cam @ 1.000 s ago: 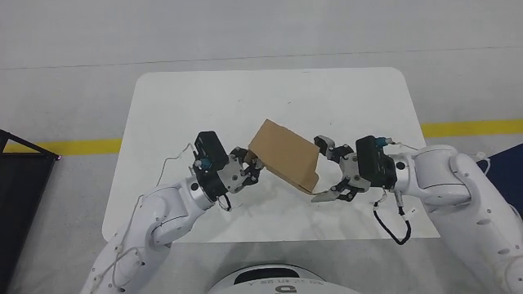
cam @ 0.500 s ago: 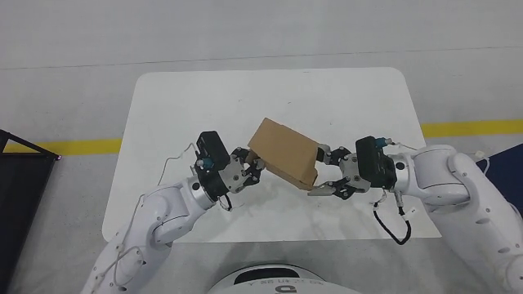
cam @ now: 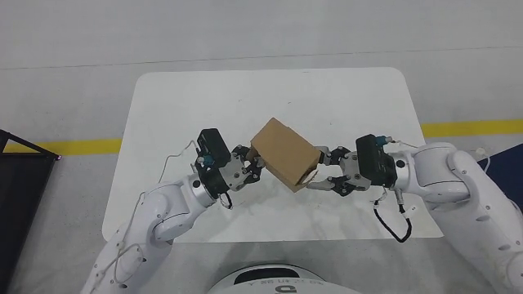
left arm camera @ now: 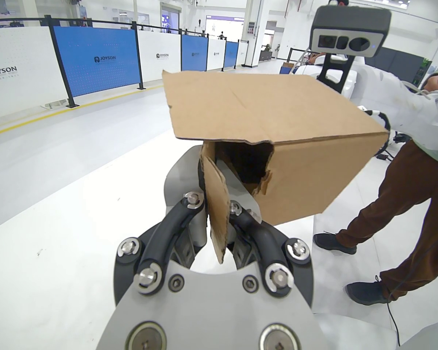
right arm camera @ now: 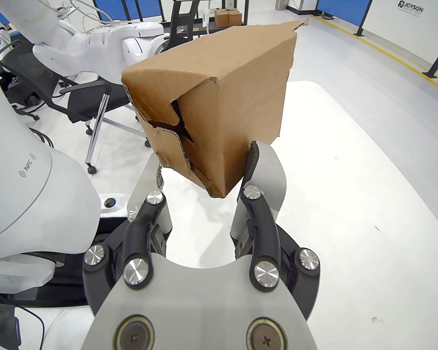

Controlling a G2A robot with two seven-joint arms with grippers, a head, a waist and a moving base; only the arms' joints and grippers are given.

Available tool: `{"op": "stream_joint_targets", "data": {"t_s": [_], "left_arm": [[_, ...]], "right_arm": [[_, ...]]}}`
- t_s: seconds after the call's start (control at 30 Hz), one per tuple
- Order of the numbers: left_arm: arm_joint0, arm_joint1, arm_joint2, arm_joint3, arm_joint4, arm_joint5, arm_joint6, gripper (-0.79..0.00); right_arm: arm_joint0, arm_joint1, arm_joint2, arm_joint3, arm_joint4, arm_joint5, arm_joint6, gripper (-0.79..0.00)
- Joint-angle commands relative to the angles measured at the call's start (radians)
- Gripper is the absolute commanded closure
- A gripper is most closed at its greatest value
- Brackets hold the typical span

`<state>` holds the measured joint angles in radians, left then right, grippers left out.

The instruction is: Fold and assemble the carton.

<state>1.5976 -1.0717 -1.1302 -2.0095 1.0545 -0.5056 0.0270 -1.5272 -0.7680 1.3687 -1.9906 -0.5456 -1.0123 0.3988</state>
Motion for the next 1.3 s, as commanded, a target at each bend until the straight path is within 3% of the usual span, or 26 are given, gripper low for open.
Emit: {"op": "stream_joint_targets", "data": {"t_s": [0.0,0.03,0.1,0.13,0.23,0.27,0.37,0.5,0.63,0.67,0.7,0.73,0.83,1.27], "left_arm": [[-0.002,-0.001,0.000,0.001,-0.004,0.000,-0.002,0.000],[-0.004,-0.001,0.000,0.001,-0.006,-0.001,-0.003,0.000],[-0.006,-0.001,-0.001,0.002,-0.009,-0.001,-0.004,0.000],[-0.007,-0.002,-0.001,0.002,-0.011,-0.001,-0.004,0.000],[-0.011,-0.003,-0.002,0.004,-0.015,-0.002,-0.005,0.000],[-0.012,-0.003,-0.003,0.004,-0.015,-0.002,-0.006,0.000],[-0.015,-0.003,-0.006,0.008,-0.020,-0.004,-0.007,0.000],[-0.017,-0.004,-0.009,0.010,-0.026,-0.007,-0.008,0.000],[-0.020,-0.005,-0.010,0.011,-0.029,-0.011,-0.008,0.000],[-0.020,-0.005,-0.011,0.011,-0.030,-0.011,-0.008,0.000],[-0.021,-0.005,-0.011,0.012,-0.032,-0.011,-0.007,0.000],[-0.022,-0.005,-0.011,0.012,-0.032,-0.012,-0.007,0.000],[-0.023,-0.006,-0.012,0.013,-0.034,-0.013,-0.005,0.000],[-0.027,-0.012,-0.003,0.020,-0.020,0.004,0.019,0.000]], "right_arm": [[0.002,0.000,0.001,0.008,0.005,0.000,-0.010,-0.480],[0.003,0.000,0.001,0.011,0.009,0.000,-0.018,-0.499],[0.003,-0.002,0.001,0.016,0.014,0.011,-0.036,-0.610],[0.004,-0.003,0.000,0.016,0.012,0.017,-0.043,-0.597],[0.006,-0.007,-0.004,0.018,0.005,0.029,-0.058,-0.425],[0.007,-0.007,-0.006,0.019,0.001,0.030,-0.060,-0.406],[0.011,-0.009,-0.006,0.021,-0.005,0.038,-0.064,-0.462],[0.013,-0.011,-0.003,0.027,-0.003,0.049,-0.072,-0.363],[0.013,-0.013,-0.003,0.026,-0.007,0.060,-0.072,-0.366],[0.013,-0.014,-0.002,0.026,-0.008,0.068,-0.075,-0.391],[0.012,-0.015,-0.002,0.025,-0.007,0.079,-0.081,-0.542],[0.011,-0.016,-0.003,0.023,-0.009,0.084,-0.084,-0.637],[0.006,-0.019,-0.005,0.022,-0.011,0.113,-0.098,-0.785],[-0.031,-0.043,-0.040,0.015,-0.040,0.258,-0.206,-0.785]]}}
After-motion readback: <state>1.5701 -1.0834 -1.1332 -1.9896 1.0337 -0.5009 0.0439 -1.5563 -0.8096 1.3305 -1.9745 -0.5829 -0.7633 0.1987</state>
